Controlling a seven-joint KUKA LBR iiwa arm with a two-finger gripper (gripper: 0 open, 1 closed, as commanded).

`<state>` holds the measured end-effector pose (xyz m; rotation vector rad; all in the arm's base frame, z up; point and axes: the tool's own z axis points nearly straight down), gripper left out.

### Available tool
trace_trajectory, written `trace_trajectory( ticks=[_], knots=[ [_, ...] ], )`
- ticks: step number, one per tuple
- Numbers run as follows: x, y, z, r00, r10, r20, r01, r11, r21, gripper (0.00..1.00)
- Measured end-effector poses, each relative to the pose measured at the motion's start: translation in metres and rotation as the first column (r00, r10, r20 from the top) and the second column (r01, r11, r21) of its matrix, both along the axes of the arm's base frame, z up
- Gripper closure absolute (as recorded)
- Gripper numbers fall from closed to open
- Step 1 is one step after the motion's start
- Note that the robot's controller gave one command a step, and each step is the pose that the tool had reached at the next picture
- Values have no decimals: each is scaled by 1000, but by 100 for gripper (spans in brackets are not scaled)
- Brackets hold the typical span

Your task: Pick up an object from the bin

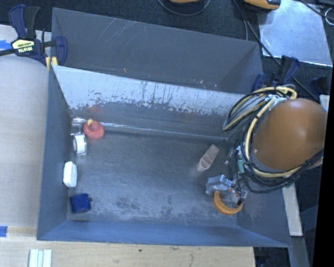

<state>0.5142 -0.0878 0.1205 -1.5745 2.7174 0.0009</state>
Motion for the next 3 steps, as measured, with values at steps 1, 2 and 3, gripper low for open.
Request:
trace_trajectory(
  ticks=[1, 2, 3],
  knots=[
    [0, 0, 9, 1000, 0, 0, 0, 1000, 0, 100],
    [-1, 1, 23, 1000, 0, -6, 0, 1000, 2, 100],
    [-1, 0, 42, 1000, 0, -3, 0, 1000, 1, 100]
  ],
)
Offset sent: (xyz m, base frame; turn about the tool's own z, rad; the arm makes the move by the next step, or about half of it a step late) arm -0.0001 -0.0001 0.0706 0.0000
